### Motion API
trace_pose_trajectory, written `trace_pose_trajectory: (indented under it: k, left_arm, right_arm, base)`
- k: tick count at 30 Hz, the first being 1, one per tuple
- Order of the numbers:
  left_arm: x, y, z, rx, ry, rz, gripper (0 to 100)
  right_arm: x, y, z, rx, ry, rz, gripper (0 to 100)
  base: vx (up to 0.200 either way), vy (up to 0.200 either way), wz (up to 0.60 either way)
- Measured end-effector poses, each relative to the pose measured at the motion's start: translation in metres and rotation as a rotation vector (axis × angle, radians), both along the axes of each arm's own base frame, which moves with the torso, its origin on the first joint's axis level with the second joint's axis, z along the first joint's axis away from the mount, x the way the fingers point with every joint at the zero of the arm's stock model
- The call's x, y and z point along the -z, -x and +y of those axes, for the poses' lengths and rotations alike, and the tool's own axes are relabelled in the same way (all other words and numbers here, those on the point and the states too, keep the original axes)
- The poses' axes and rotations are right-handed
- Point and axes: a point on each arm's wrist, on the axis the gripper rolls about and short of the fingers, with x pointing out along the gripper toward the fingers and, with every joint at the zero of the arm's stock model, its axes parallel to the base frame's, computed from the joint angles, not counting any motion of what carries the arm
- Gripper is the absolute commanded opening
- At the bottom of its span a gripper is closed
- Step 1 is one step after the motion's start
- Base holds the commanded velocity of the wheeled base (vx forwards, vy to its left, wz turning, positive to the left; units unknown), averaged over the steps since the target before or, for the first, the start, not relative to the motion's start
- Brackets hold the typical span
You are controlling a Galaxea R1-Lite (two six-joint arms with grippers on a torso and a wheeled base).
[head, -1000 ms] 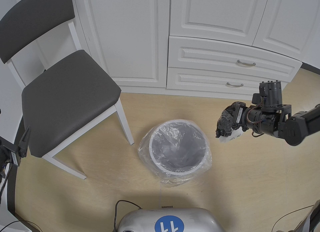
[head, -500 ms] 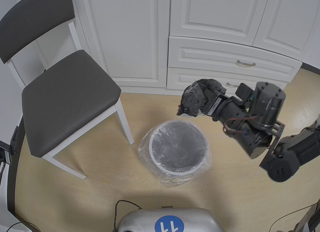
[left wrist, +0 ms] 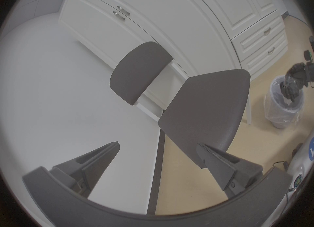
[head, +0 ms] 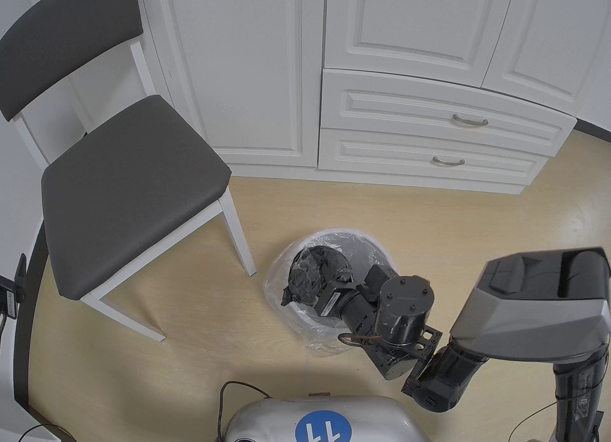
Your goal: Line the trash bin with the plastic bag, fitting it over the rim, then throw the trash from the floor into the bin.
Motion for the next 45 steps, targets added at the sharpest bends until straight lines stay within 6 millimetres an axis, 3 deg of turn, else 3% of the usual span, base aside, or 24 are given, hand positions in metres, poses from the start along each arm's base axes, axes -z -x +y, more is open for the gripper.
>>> trace_pose_trajectory:
  k: [4,15,28,45]
  left_arm:
    - [0.001,-0.002,0.002,-0.020,0.000,0.018,100]
    - [0.000,-0.003,0.003,-0.026,0.007,0.013,100]
    - [0.000,-0.003,0.003,-0.025,0.007,0.008,100]
    - [0.001,-0.003,0.002,0.002,0.007,0.006,100]
  right_arm:
    - [0.024,-0.007,0.000,0.012,0.031,0.042,0]
    - [0.052,-0.037,-0.013,0.074,0.046,0.070,0]
    - [0.041,-0.044,-0.022,0.094,0.026,0.050,0]
    - [0.102,-0.058,-0.023,0.104,0.107,0.125,0]
  base:
    - [0.000,0.000,0.00]
    - [0.000,0.000,0.00]
    - [0.000,0.000,0.00]
    - [0.000,0.000,0.00]
